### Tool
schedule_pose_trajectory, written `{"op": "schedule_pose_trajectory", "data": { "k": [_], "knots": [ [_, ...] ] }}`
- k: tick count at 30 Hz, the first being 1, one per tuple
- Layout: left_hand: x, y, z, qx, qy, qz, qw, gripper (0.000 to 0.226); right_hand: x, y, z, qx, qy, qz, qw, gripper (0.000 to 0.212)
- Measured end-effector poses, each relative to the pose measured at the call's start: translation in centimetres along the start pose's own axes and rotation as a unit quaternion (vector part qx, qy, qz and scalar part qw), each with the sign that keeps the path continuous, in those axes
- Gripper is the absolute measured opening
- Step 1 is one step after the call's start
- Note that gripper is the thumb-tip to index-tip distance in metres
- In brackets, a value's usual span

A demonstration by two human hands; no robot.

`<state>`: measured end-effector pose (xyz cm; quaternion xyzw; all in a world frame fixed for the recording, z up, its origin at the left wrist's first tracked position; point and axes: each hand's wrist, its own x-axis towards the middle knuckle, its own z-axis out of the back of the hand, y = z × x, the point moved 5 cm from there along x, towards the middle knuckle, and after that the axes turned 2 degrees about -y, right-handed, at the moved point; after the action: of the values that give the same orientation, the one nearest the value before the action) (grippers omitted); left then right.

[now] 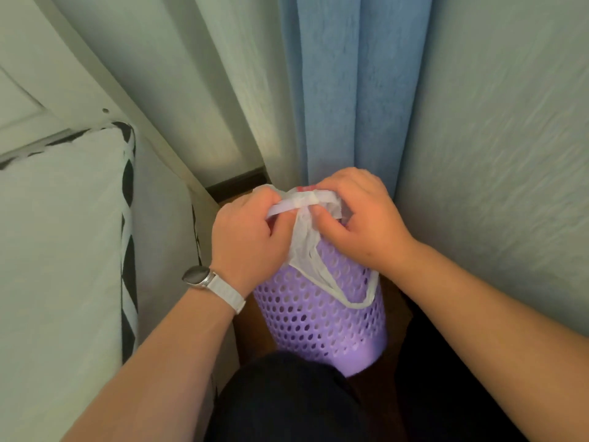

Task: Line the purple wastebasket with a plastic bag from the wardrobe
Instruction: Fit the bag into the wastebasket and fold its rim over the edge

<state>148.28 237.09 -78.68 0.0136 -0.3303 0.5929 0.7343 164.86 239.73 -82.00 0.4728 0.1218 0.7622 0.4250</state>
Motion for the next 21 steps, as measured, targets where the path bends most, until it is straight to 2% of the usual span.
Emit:
{"op": "schedule_pose_trajectory", "data": {
  "k": [2,6,9,14,21],
  "knots": [
    [0.54,0.38,0.47,-0.021,-0.006,0.009,1.000,0.023,0.27,-0.31,0.48,-0.004,-0.042,-0.003,0.999,0.032],
    [0.80,0.66,0.25,-0.055,-0.008,0.038,0.998,0.020,-0.01,-0.89,0.59,0.016,-0.085,-0.062,0.994,0.040],
    [0.71,0.47,0.19,-0.067,-0.013,0.052,0.996,0.025,-0.25,-0.89,0.35,0.031,-0.083,-0.100,0.991,0.038],
    [0.58,0.11,0.23,-0.057,-0.025,0.062,0.996,0.045,-0.41,-0.27,0.53,0.022,-0.089,-0.115,0.989,0.038],
    [0.53,0.22,0.45,-0.020,-0.062,0.060,0.996,0.043,-0.41,-0.46,0.96,0.061,-0.073,-0.121,0.988,0.035]
  ]
}}
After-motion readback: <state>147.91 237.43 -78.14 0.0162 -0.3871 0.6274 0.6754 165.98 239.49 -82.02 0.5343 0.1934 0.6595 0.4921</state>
